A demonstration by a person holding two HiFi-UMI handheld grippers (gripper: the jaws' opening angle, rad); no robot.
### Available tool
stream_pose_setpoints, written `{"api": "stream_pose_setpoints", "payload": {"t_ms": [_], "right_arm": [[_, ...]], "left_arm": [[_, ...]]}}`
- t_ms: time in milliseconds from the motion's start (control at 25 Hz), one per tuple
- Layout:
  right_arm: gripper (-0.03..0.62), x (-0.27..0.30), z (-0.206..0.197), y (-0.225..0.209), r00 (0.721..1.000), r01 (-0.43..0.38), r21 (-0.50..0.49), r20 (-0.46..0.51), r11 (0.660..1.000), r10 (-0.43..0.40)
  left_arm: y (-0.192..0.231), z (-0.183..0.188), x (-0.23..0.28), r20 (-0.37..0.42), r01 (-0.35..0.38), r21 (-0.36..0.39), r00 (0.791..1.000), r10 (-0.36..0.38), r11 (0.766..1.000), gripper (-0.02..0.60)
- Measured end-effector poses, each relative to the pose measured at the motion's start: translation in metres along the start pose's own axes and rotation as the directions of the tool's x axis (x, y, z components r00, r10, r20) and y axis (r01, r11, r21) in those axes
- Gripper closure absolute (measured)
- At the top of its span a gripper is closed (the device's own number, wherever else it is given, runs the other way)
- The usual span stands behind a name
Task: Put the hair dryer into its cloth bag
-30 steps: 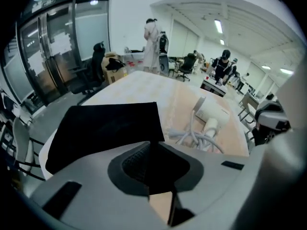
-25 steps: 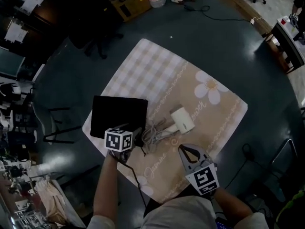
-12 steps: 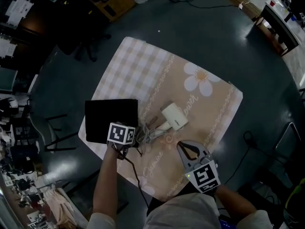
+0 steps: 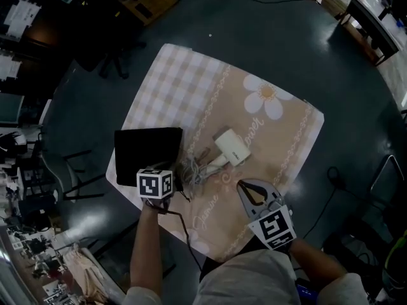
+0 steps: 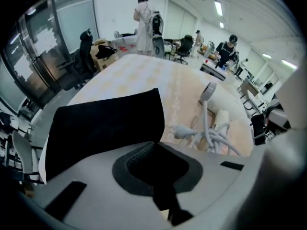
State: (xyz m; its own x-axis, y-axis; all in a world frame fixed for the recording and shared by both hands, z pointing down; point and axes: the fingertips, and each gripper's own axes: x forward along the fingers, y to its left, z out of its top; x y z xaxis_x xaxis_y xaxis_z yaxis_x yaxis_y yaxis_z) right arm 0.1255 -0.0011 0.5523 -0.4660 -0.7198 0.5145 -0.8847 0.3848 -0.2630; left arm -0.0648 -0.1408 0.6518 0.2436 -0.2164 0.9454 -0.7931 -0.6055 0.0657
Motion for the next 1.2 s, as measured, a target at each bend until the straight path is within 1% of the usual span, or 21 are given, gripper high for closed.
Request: {"api": "stream_pose_setpoints", "payload": {"t_ms": [40,120,160,240,320,360,400,480,600,640,760,920,960,1000,1080,1120,1200], "right_arm": [[0.579,-0.001,-0.001,0.000,1.000,-0.002,-0.001,0.001,1.000,0.002],[0.579,-0.004,-0.003,0.000,1.000,-0.009,-0.001,0.001,1.000,0.009],[0.579,-0.003,-0.004,0.002,1.000,-0.014,-0.001,0.002,1.000,0.014],[0.579,0.000,0.000,0.007,1.000,-0.026,-0.006,0.004,1.000,0.026],[0.579,0.004,0.002,0.012,0.999,-0.037,-0.012,0.003,0.999,0.037],[0.579,0.004,0.002,0.014,0.999,-0.042,-0.013,0.002,0.999,0.042],[0.579,0.004,0.001,0.016,0.999,-0.046,-0.013,-0.001,0.999,0.046],[0.579,0.004,-0.001,0.017,0.999,-0.049,-0.015,-0.006,0.999,0.048],[0.579,0.003,-0.005,0.019,0.999,-0.048,-0.016,-0.014,0.999,0.048],[0.579,0.001,-0.007,0.020,0.999,-0.049,-0.016,-0.017,0.999,0.049],[0.579,-0.003,-0.014,0.021,0.998,-0.056,-0.017,-0.023,0.998,0.055],[0.579,0.006,-0.010,0.030,0.997,-0.065,-0.022,-0.030,0.998,0.064],[0.579,0.007,-0.010,0.032,0.997,-0.067,-0.023,-0.031,0.997,0.067],[0.579,0.008,-0.010,0.035,0.997,-0.070,-0.023,-0.031,0.997,0.069],[0.579,0.007,-0.011,0.038,0.997,-0.075,-0.025,-0.030,0.997,0.074],[0.579,0.007,-0.011,0.040,0.997,-0.076,-0.026,-0.030,0.997,0.076],[0.579,0.006,-0.011,0.042,0.996,-0.079,-0.031,-0.031,0.996,0.078]], "left_arm": [[-0.003,-0.001,-0.005,0.018,0.022,-0.019,1.000,-0.022,1.000,0.557],[-0.012,-0.004,-0.014,0.055,0.102,-0.081,0.994,-0.098,0.991,0.557],[-0.015,-0.006,-0.017,0.074,0.152,-0.122,0.987,-0.143,0.981,0.557],[-0.011,-0.008,-0.023,0.116,0.235,-0.202,0.970,-0.215,0.951,0.557],[-0.006,-0.011,-0.027,0.147,0.282,-0.261,0.957,-0.251,0.923,0.555],[-0.005,-0.014,-0.028,0.154,0.293,-0.275,0.954,-0.259,0.916,0.555],[-0.005,-0.016,-0.029,0.156,0.298,-0.274,0.952,-0.264,0.914,0.555],[-0.008,-0.020,-0.031,0.152,0.310,-0.248,0.948,-0.279,0.918,0.555],[-0.020,-0.031,-0.032,0.126,0.335,-0.209,0.941,-0.314,0.919,0.555],[-0.023,-0.036,-0.031,0.120,0.330,-0.201,0.943,-0.311,0.922,0.555],[-0.031,-0.047,-0.026,0.124,0.287,-0.176,0.955,-0.268,0.942,0.555],[-0.030,-0.050,-0.020,0.148,0.254,-0.138,0.961,-0.234,0.957,0.554],[-0.033,-0.051,-0.019,0.156,0.253,-0.124,0.960,-0.233,0.960,0.543],[-0.037,-0.052,-0.020,0.166,0.256,-0.109,0.958,-0.236,0.961,0.515],[-0.044,-0.054,-0.021,0.177,0.262,-0.087,0.953,-0.244,0.961,0.423],[-0.046,-0.057,-0.022,0.177,0.255,-0.080,0.955,-0.238,0.964,0.403],[-0.044,-0.064,-0.024,0.168,0.214,-0.061,0.965,-0.201,0.975,0.399]]}}
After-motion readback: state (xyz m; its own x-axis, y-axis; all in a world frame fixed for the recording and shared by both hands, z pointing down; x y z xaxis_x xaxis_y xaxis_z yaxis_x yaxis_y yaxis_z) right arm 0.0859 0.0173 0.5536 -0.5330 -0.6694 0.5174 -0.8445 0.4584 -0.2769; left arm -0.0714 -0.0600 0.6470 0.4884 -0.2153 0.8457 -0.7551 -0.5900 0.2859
